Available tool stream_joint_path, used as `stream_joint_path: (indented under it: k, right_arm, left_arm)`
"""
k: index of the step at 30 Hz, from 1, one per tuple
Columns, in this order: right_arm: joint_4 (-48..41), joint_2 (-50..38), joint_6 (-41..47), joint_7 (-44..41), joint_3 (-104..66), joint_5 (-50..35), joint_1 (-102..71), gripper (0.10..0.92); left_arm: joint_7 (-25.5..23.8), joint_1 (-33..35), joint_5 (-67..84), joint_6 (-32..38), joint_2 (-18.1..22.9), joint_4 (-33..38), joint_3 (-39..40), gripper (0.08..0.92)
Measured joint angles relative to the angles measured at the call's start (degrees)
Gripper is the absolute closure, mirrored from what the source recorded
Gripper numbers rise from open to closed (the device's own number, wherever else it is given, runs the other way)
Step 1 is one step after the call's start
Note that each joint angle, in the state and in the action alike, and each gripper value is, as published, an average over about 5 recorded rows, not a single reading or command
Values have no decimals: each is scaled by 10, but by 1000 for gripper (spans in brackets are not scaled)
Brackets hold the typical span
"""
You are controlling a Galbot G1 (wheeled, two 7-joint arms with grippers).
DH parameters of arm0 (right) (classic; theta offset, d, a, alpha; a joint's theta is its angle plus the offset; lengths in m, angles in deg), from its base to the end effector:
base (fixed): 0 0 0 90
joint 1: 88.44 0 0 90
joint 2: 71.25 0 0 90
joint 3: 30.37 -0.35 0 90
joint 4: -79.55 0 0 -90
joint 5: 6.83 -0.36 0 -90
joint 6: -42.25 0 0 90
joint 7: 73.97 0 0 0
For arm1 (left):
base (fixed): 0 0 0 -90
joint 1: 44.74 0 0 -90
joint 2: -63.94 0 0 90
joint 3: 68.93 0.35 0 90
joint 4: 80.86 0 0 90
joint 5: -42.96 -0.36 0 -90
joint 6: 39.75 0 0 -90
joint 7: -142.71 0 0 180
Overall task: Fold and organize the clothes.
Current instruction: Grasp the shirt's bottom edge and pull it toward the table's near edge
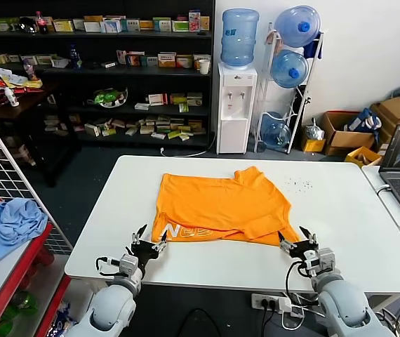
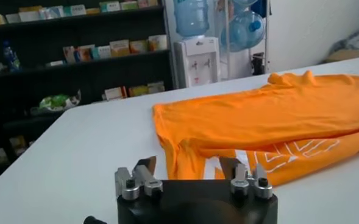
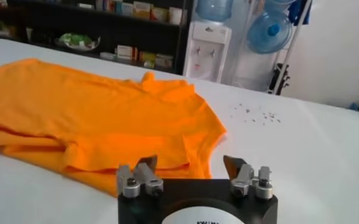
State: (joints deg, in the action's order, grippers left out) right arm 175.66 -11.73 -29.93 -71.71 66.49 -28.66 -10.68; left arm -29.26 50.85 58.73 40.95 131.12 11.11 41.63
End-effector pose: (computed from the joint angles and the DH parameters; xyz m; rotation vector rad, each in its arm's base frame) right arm 0.2858 -0.1213 -0.3590 0.1493 -2.6526 0.2203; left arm 0.3002 0.0145 -0.3913 -0.2958 -2.7862 -0.2130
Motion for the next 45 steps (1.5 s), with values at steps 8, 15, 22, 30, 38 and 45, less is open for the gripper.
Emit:
stream_joint_path:
  k: [8, 15, 22, 30, 38, 45]
  right_arm:
    - [0, 4, 14, 10, 0, -5, -8, 320]
    - [-2, 3, 21, 18, 0, -6, -15, 519]
    - [-1, -1, 26, 24, -2, -7, -21, 718]
    - [7, -10, 33, 26, -3, -10, -31, 901]
    - [39, -29, 50, 38, -12, -21, -60, 900]
    - [84, -43, 70, 53, -21, -32, -97, 900]
  left_arm:
    - [0, -1, 14, -8, 3, -10, -5, 227]
    - [0, 3, 20, -10, 4, -15, -6, 424]
    - [-1, 11, 23, -12, 3, -13, -8, 623]
    - [0, 23, 28, -13, -6, -3, -8, 854]
    - [8, 46, 30, -23, -21, 28, -8, 897]
    - [13, 79, 28, -31, -29, 70, -10, 897]
